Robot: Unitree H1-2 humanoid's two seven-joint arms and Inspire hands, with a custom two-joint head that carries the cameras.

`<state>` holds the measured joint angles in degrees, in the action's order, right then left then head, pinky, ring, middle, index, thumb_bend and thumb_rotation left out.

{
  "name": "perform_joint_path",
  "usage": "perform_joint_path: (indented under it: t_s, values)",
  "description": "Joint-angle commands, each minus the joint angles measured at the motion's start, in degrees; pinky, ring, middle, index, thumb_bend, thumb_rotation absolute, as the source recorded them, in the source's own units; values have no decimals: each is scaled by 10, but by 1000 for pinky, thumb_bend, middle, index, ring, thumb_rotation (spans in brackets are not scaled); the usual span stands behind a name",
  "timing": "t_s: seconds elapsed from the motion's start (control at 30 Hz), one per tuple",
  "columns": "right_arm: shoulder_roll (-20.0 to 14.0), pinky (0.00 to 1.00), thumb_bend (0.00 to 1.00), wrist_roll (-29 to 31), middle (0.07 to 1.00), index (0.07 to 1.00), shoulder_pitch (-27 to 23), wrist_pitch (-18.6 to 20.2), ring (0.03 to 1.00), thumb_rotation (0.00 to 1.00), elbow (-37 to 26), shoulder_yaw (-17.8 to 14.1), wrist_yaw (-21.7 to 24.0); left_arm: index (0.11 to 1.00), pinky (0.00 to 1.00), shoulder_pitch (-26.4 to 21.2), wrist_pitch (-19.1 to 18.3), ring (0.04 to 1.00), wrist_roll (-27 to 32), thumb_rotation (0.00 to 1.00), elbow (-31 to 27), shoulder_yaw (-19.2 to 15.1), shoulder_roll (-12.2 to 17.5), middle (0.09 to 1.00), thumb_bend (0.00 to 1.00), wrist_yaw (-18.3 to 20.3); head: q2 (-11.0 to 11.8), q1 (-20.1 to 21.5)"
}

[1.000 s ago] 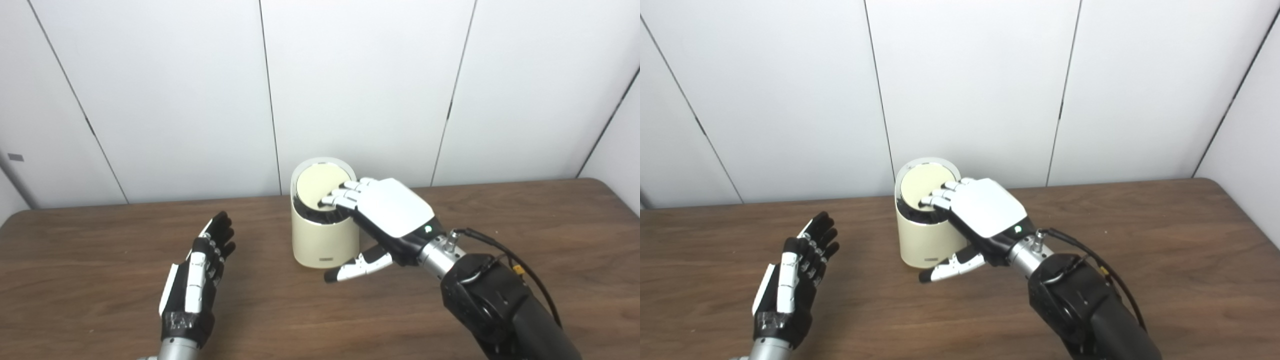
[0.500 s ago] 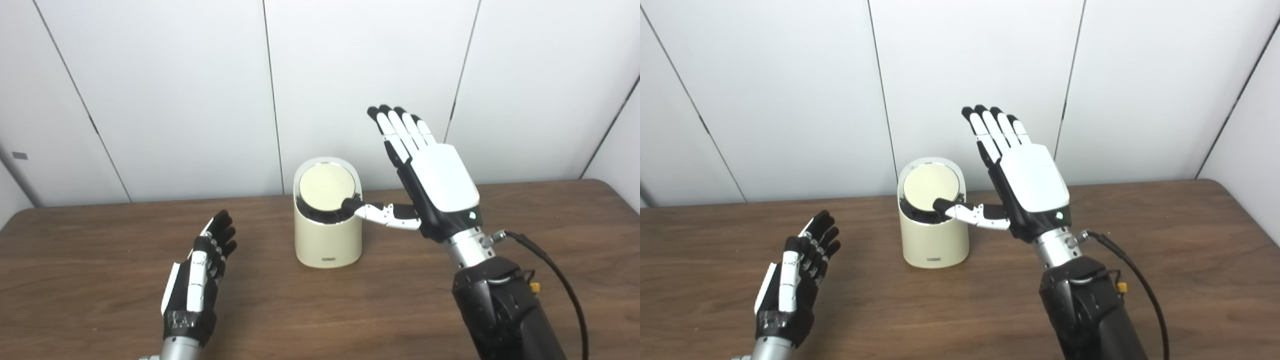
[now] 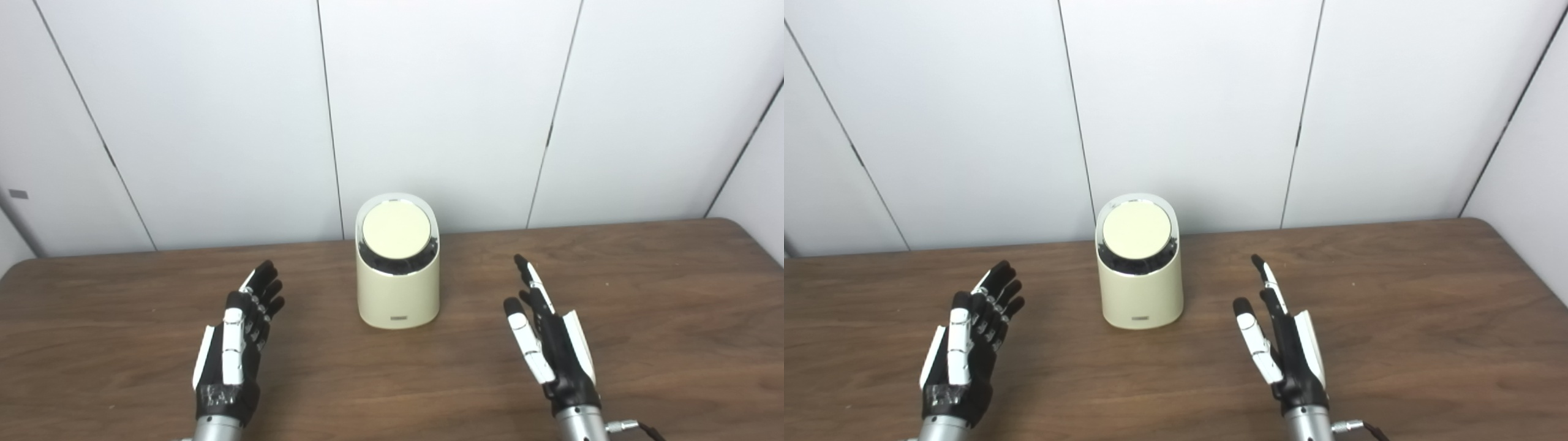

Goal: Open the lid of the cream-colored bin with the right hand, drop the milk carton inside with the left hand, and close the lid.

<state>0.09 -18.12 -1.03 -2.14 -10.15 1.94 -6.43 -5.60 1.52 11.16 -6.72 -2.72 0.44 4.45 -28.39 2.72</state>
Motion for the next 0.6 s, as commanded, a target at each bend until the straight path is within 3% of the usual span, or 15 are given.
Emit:
perform_joint_path:
  t_s: [0.0, 0.1, 0.3, 0.57]
  values:
    - [3, 921, 222, 16, 939, 912, -10, -16, 945, 984, -15, 0, 2, 948, 917, -13, 27, 941, -8, 891, 6, -3, 4, 943, 252, -1, -1, 0]
    - [3, 897, 157, 33, 925, 897, -7, -8, 933, 953, -9, -3, 4, 948, 905, -10, 36, 936, -10, 832, 29, -5, 6, 943, 221, -1, -6, -2]
    - [3, 913, 146, 55, 937, 916, 2, 7, 946, 949, 9, 2, 12, 951, 900, -3, 59, 932, -9, 790, 56, -8, 10, 944, 226, 6, -8, -5]
    - [7, 909, 111, 67, 946, 932, 13, 22, 947, 849, -1, 5, 21, 935, 879, 17, 43, 917, -6, 786, 38, -9, 7, 931, 259, 5, -17, -15]
